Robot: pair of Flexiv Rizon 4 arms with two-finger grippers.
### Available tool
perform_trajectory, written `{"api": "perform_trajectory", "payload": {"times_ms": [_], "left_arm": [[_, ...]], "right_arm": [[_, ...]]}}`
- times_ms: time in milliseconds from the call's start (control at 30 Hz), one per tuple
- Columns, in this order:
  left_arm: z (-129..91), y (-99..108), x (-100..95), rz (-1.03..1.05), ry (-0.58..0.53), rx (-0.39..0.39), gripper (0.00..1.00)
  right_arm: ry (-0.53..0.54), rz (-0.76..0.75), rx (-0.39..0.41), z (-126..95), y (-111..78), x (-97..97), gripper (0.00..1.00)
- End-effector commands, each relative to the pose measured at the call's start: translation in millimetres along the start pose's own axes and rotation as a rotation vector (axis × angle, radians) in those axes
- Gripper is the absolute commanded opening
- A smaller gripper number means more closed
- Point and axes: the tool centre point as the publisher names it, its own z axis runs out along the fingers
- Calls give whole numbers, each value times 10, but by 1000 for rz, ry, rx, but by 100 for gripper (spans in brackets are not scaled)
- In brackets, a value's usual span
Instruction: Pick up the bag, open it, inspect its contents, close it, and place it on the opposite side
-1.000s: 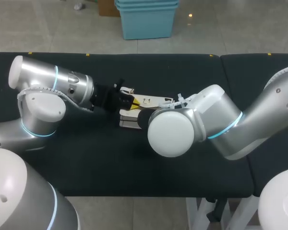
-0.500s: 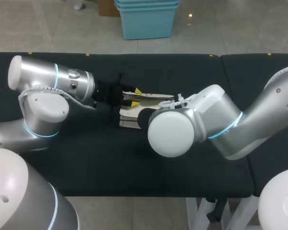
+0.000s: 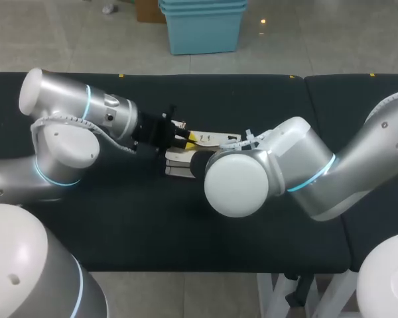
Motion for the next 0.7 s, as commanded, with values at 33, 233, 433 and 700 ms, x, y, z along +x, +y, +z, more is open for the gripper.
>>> {"api": "perform_trajectory", "payload": {"times_ms": [33,233,433,700], "left_arm": [[44,30,41,6,27,-7,0],[31,79,84,2,43,-9,0],[2,75,48,-9,1,8,13],[-26,68,-118,-31,-58,13,34]], "right_arm": [[-2,1,-1,16,5,14,0],[-2,1,-1,16,5,14,0],[-2,1,-1,16,5,14,0],[-2,1,-1,16,5,14,0]]}}
